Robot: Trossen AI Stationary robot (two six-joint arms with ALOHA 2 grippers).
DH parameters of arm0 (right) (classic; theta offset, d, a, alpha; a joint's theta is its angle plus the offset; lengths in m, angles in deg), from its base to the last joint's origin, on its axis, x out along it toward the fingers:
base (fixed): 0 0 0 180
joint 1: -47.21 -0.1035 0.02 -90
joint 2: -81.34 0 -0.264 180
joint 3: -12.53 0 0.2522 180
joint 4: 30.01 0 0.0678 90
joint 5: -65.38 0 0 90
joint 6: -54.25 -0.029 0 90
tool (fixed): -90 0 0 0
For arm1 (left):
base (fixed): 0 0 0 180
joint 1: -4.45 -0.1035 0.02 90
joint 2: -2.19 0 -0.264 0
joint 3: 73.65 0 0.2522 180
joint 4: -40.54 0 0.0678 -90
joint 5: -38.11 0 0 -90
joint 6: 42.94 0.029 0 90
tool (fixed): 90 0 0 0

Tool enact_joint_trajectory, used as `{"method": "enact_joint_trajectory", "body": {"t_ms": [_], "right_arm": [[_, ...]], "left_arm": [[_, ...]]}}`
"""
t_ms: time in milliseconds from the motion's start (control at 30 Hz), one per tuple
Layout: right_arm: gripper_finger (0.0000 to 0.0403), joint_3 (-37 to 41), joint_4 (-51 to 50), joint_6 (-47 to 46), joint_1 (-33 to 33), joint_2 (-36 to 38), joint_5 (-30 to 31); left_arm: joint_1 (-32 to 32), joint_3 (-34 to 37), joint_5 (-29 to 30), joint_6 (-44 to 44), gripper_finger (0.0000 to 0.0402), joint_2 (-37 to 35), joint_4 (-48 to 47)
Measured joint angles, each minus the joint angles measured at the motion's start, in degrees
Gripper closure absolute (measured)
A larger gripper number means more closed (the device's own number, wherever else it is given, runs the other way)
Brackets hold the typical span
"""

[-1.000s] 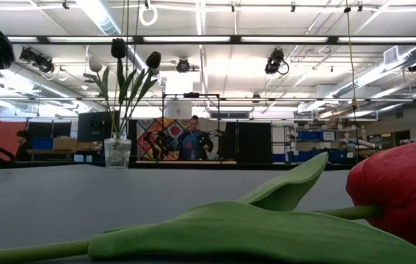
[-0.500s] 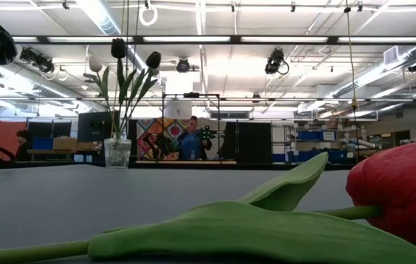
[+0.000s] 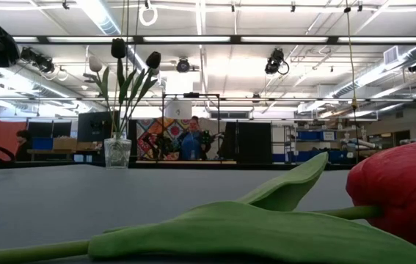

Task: Sort flowers into vase by color
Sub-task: Put the pink tulip into the yellow vase, then put the red tulip into the yellow vase

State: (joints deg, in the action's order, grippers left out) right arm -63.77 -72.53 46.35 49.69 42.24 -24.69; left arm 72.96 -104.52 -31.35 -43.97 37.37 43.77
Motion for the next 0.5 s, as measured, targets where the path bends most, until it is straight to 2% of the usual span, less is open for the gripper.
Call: {"method": "enact_joint_trajectory", "body": {"t_ms": [233,500], "right_arm": [[0.0208,0.00,0.00,0.00,0.00,0.00,0.02],[0.0208,0.00,0.00,0.00,-0.01,0.00,0.02]], "left_arm": [[0.00,0.00,0.59,-2.34,0.0233,-0.93,-0.74],[1.11,-3.32,0.92,-5.19,0.0225,-3.15,-7.12]]}}
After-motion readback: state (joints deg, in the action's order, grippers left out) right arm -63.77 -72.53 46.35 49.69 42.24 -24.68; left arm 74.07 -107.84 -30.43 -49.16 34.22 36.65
